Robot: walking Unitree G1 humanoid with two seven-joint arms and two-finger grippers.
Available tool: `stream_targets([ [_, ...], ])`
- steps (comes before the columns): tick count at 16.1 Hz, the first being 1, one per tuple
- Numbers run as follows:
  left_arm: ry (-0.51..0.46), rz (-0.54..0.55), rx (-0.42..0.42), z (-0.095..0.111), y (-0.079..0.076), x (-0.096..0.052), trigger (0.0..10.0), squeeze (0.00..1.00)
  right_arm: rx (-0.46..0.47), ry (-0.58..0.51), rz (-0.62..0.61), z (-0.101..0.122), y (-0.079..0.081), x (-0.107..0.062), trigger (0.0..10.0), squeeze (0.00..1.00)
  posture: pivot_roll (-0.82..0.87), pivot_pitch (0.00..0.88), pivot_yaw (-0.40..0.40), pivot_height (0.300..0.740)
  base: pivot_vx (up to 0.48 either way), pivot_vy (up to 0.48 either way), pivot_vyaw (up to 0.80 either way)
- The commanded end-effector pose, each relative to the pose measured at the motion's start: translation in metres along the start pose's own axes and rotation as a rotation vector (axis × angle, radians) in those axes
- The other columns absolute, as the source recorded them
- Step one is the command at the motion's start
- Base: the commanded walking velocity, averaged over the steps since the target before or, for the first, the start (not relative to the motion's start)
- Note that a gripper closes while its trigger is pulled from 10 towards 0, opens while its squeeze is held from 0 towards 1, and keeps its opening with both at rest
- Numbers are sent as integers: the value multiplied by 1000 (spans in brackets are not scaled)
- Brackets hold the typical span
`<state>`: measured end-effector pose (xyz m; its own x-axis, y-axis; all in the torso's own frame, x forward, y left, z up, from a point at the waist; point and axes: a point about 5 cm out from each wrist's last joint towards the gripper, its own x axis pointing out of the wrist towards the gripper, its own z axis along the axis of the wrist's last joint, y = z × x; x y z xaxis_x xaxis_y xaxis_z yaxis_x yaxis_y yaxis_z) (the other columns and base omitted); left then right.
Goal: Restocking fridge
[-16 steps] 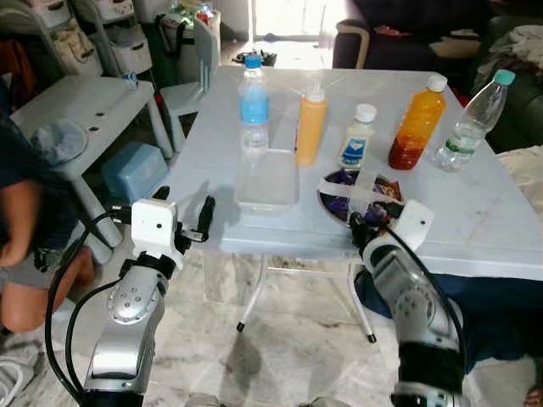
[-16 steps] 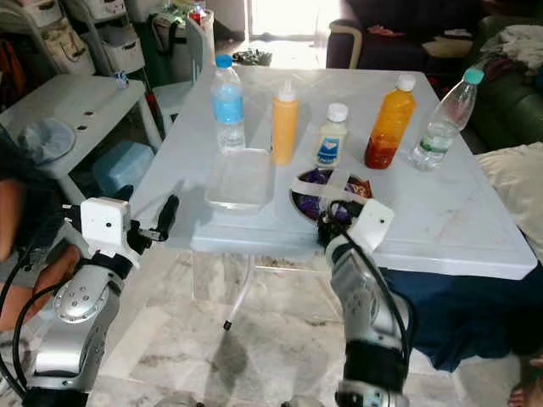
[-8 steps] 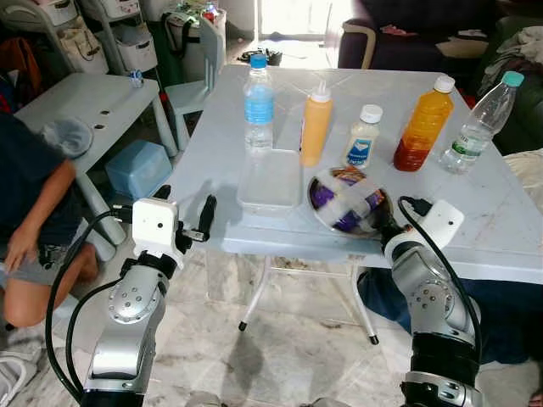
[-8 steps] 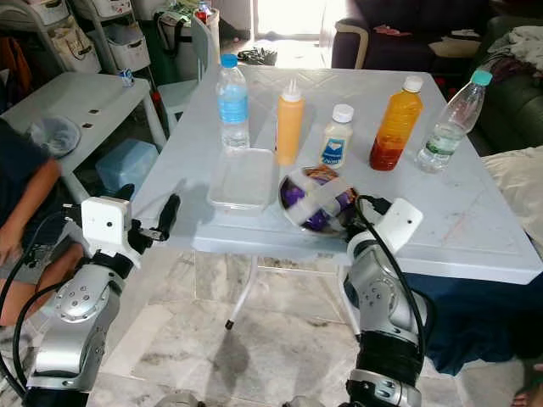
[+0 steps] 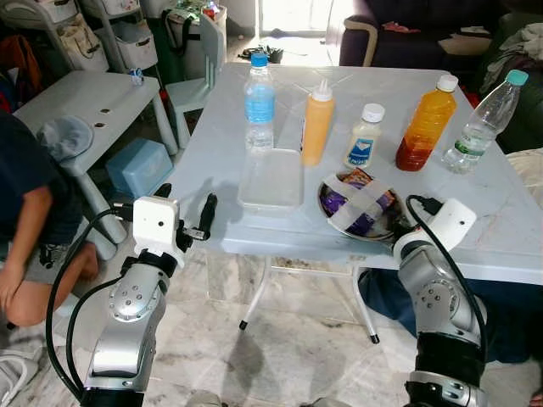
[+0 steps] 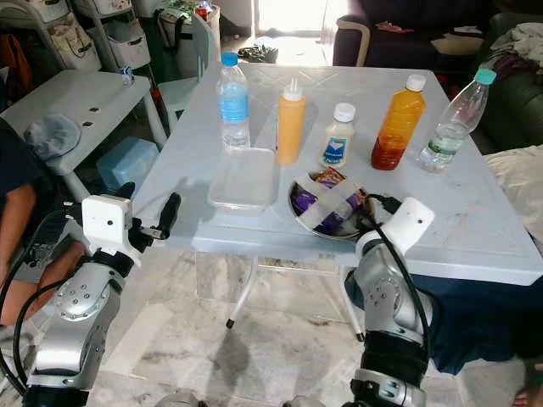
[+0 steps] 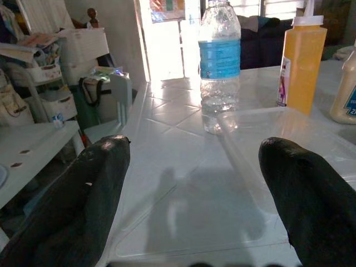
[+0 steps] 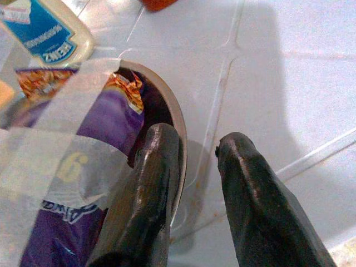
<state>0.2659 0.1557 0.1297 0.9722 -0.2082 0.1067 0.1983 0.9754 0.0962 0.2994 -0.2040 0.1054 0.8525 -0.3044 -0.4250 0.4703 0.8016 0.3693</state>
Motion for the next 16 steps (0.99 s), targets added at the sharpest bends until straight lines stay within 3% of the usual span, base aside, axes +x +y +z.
stream_targets([
  [1,-10,2,20,4,1,2,10000,0,5,-6,-45,3,-6,3,10000,0,60,16,15,740,0,0,0],
  [3,-10,8,22,4,2,2,10000,0,-14,-26,-74,9,-12,4,10000,0,58,17,14,740,0,0,0],
  [4,-9,8,21,4,2,2,10000,0,-31,-31,-87,10,-15,5,10000,1000,57,17,15,740,0,0,0],
  [11,-12,-1,25,4,0,4,10000,0,-27,-5,-20,17,-6,13,10000,1000,58,16,18,740,0,0,0],
  [13,-12,1,26,5,-1,3,10000,0,-24,16,8,17,-3,15,10000,400,60,19,16,740,0,0,0],
  [14,-13,0,25,5,-1,3,10000,0,-25,36,17,15,-1,15,10000,0,60,19,16,740,0,0,0],
  [16,-13,0,25,5,-1,2,10000,0,-36,67,42,11,4,10,10000,0,60,20,15,740,0,0,0],
])
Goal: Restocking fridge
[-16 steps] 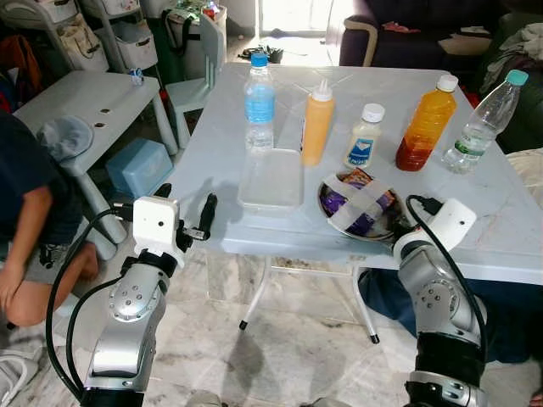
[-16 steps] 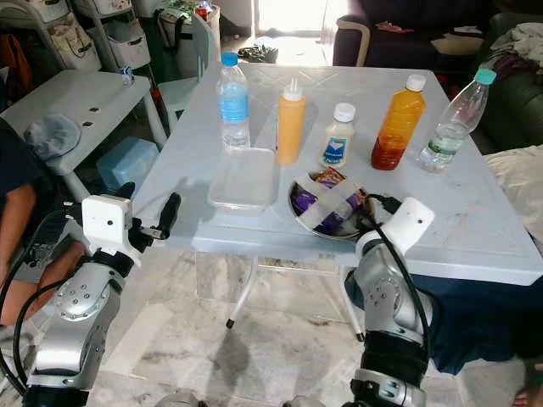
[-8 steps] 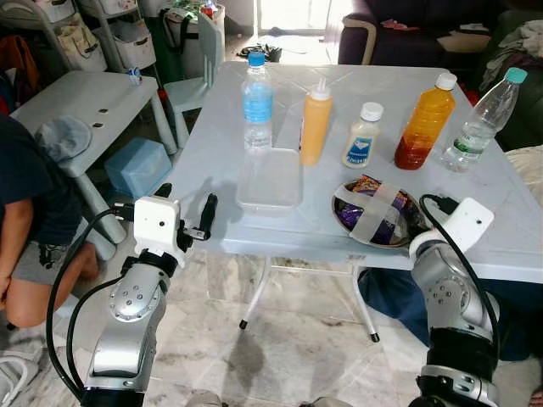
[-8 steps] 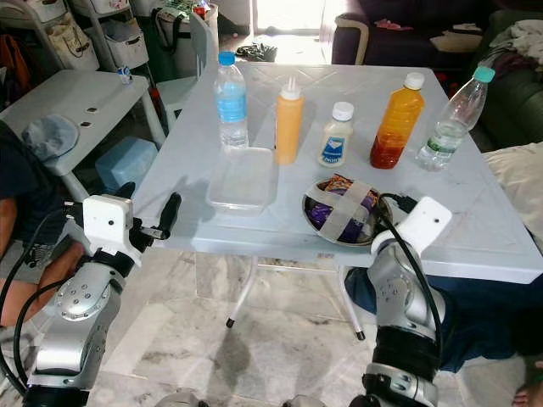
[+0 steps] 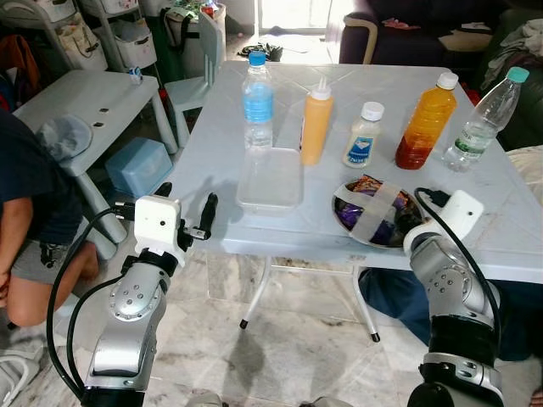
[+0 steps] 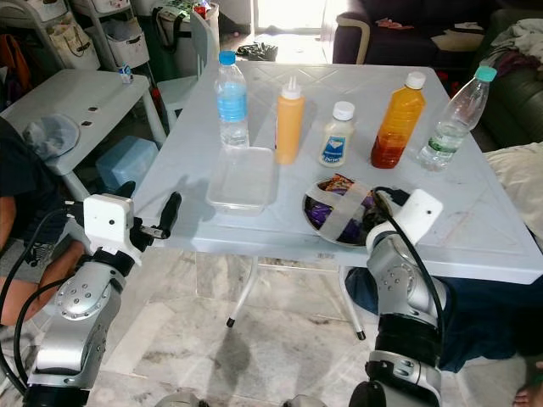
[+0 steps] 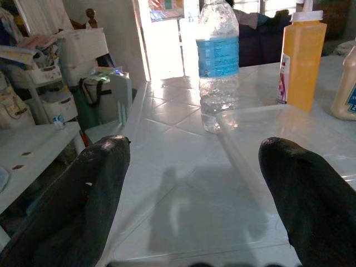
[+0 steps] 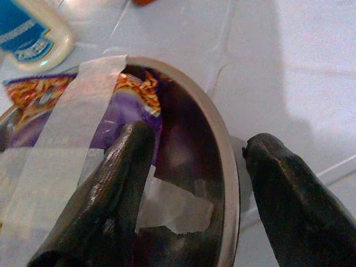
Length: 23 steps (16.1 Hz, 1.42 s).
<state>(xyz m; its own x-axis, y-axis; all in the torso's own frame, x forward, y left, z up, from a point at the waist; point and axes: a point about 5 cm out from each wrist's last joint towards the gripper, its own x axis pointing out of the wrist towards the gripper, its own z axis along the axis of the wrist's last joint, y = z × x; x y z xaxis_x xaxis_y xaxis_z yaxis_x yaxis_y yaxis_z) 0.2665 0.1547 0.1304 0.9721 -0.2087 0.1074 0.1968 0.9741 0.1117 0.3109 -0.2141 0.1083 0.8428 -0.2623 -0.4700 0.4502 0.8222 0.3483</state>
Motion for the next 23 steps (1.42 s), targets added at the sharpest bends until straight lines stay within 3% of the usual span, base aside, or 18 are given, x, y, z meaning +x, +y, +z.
stream_targets([
  [1,-12,1,9,4,0,1,10000,0,-2,16,29,-2,6,-4,10000,0,59,20,15,740,0,0,0],
  [7,-16,-6,6,5,-1,4,10000,0,-52,-47,70,-3,10,-25,10000,0,44,22,21,740,0,0,0],
  [12,-22,-5,9,6,-1,4,10000,0,-18,-27,113,-12,21,-35,10000,0,51,22,18,740,0,0,0],
  [16,-21,-8,7,6,-2,4,10000,0,-54,19,45,-24,7,-37,10000,0,48,22,19,740,0,0,0],
  [21,-21,-14,8,5,-2,5,10000,0,-29,38,47,-29,8,-38,10000,0,48,23,19,740,0,0,0],
  [22,-21,-13,8,5,-2,5,10000,0,-20,41,51,-29,8,-37,9490,0,50,22,17,740,0,0,0],
  [23,-21,-13,8,5,-2,5,10000,0,-12,47,47,-30,7,-34,1294,0,52,23,17,740,0,0,0],
])
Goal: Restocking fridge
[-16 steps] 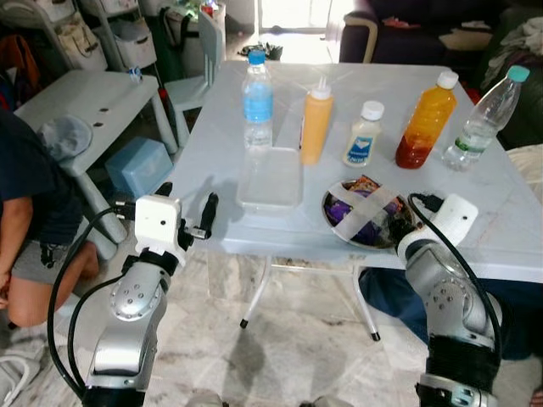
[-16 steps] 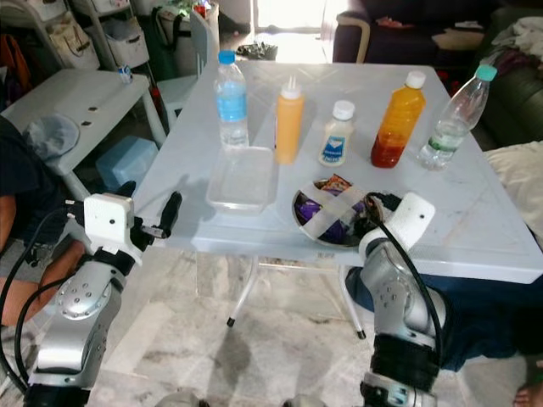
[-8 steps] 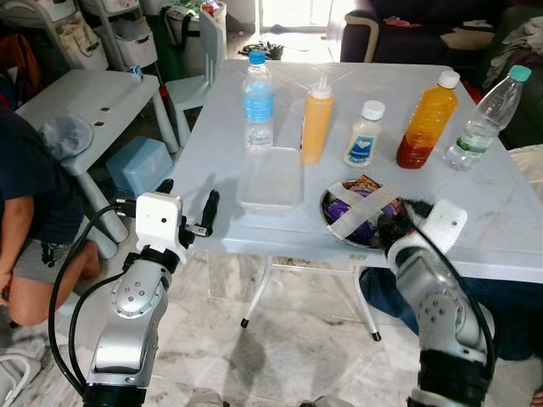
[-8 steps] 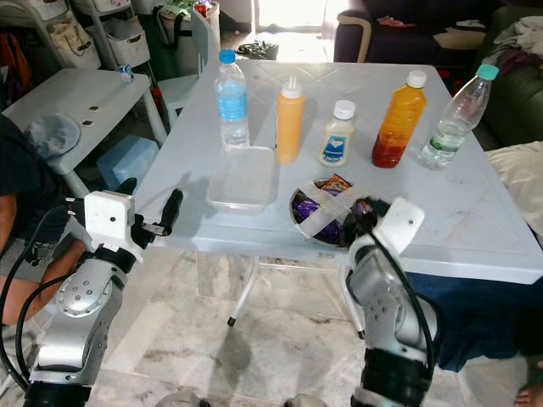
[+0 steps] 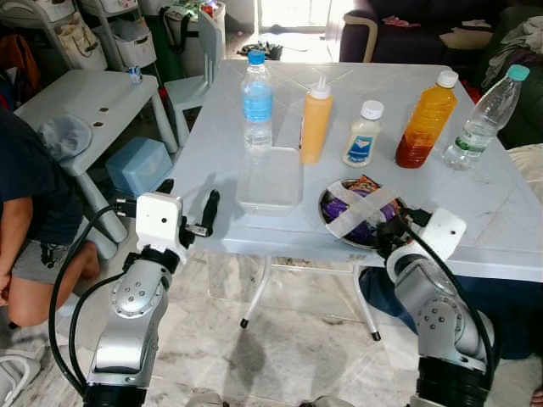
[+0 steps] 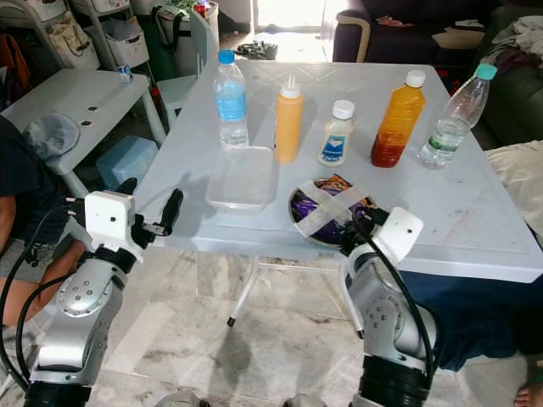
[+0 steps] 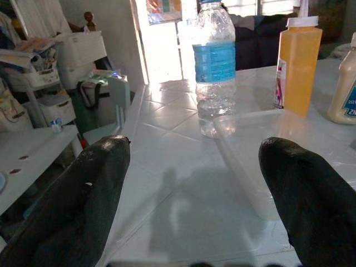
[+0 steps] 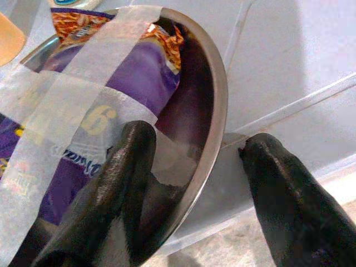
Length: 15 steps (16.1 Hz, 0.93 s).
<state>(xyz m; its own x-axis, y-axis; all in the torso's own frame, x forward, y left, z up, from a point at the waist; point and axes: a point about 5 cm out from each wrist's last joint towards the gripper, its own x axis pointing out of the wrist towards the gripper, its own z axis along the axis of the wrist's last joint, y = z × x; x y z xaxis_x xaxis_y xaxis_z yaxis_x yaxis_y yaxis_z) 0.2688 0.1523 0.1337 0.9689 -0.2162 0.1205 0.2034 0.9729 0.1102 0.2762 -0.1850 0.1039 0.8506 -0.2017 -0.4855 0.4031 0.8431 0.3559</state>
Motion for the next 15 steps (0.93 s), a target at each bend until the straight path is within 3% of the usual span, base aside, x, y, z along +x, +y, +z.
stream_targets([
  [1,-6,-6,11,2,-1,2,10000,0,20,20,-3,-2,-1,4,0,0,53,22,16,740,0,0,0],
  [6,-4,-4,16,2,1,1,10000,0,70,14,-43,19,-15,25,0,0,62,21,14,740,0,0,0],
  [9,-6,-3,15,3,1,1,10000,0,157,4,-85,29,-23,35,0,0,65,26,17,740,0,0,0],
  [15,-6,-2,17,3,1,1,10000,0,199,63,-80,22,-22,39,0,0,64,25,16,740,0,0,0],
])
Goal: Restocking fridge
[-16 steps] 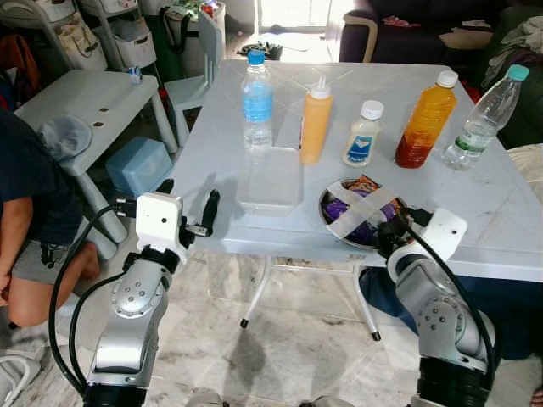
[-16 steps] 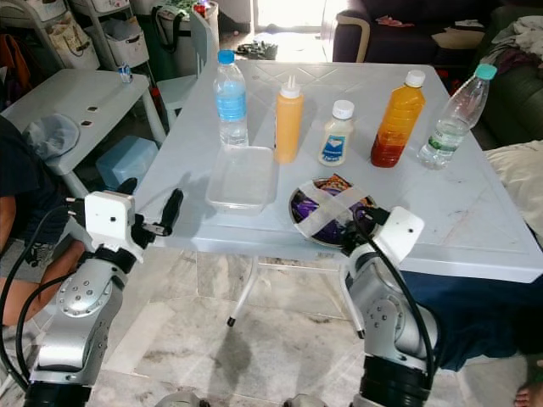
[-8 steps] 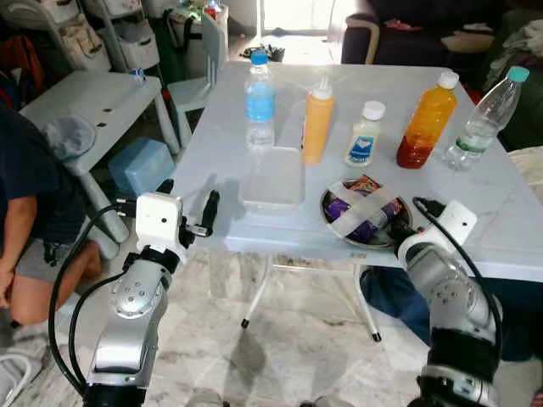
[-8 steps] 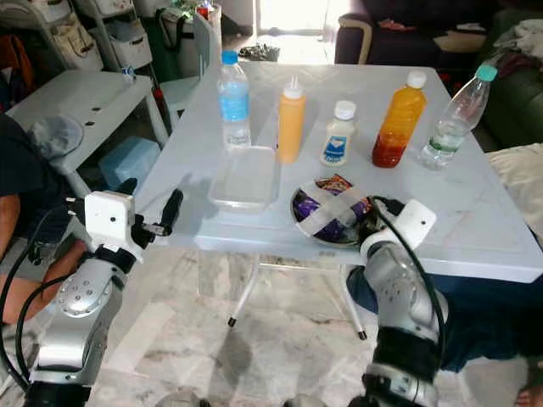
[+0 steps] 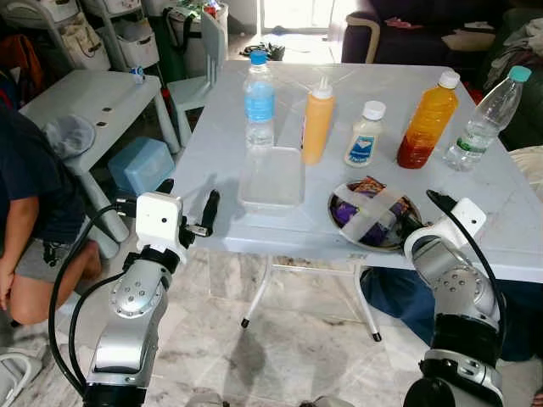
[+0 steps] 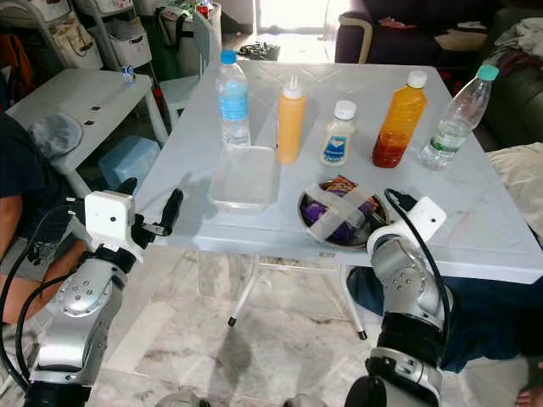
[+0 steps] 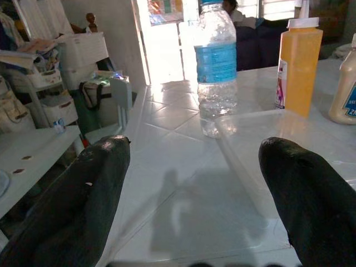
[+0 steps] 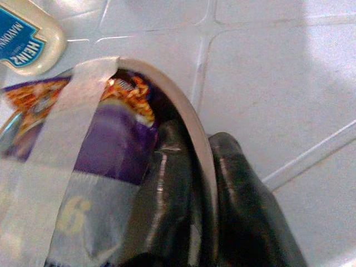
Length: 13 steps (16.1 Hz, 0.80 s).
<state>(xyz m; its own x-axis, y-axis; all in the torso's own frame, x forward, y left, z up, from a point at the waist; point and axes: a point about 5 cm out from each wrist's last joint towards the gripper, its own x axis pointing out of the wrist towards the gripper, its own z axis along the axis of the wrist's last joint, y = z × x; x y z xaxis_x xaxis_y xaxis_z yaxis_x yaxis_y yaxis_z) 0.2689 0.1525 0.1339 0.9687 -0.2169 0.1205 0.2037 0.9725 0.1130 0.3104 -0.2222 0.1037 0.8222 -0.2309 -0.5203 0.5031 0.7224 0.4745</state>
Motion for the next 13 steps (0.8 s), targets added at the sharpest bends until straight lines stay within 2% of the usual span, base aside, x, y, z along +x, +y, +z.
stream_targets([
  [1,-7,-1,14,3,0,1,10000,0,29,43,-35,-6,-6,4,0,0,64,24,16,740,0,0,0],
  [4,-7,-1,14,3,0,2,10000,0,82,-11,-49,5,-9,5,0,0,63,24,19,740,0,0,0],
  [6,5,22,23,3,6,2,10000,0,37,-28,-52,7,-9,4,0,0,67,25,16,740,0,0,0],
  [8,28,83,50,6,17,5,10000,0,-66,-51,-10,1,2,-3,0,0,74,33,10,740,0,0,0],
  [10,44,116,47,3,20,2,10000,0,-110,-67,31,-3,8,-8,0,0,67,38,1,740,0,0,0],
  [11,58,123,40,0,18,0,10000,0,-158,-93,47,-5,11,-11,10000,0,63,36,-2,740,0,0,0],
  [13,61,115,37,-1,15,1,10000,0,-163,-107,52,-5,14,-12,10000,0,59,37,-2,740,0,0,0],
])
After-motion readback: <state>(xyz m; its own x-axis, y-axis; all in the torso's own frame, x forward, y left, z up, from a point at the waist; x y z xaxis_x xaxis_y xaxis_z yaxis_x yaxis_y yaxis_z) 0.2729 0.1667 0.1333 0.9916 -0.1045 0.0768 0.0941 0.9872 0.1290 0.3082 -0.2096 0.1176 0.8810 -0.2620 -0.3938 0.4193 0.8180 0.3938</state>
